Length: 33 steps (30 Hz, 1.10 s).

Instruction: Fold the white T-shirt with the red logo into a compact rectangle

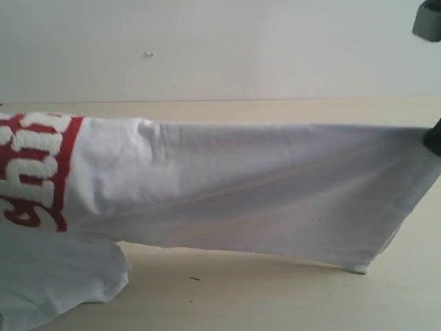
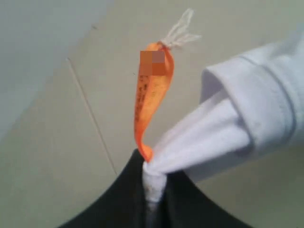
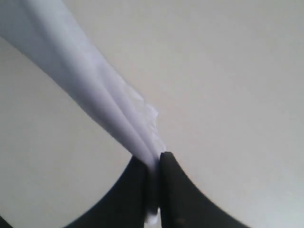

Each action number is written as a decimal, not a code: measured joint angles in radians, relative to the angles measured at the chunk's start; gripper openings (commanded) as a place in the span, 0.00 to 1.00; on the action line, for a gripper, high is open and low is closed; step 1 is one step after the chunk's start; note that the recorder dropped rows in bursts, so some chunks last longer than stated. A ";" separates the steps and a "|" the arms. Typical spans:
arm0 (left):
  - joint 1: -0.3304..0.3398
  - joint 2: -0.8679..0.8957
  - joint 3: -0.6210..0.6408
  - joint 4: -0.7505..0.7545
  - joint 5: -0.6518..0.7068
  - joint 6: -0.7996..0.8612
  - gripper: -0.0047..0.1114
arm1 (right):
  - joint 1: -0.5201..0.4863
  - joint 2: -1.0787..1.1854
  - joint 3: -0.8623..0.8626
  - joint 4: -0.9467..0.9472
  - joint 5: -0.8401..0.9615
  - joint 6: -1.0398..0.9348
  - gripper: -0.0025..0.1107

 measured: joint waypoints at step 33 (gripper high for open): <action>0.000 0.795 0.028 0.004 -1.106 0.064 0.50 | 0.000 0.626 -0.092 -0.077 -1.022 0.017 0.27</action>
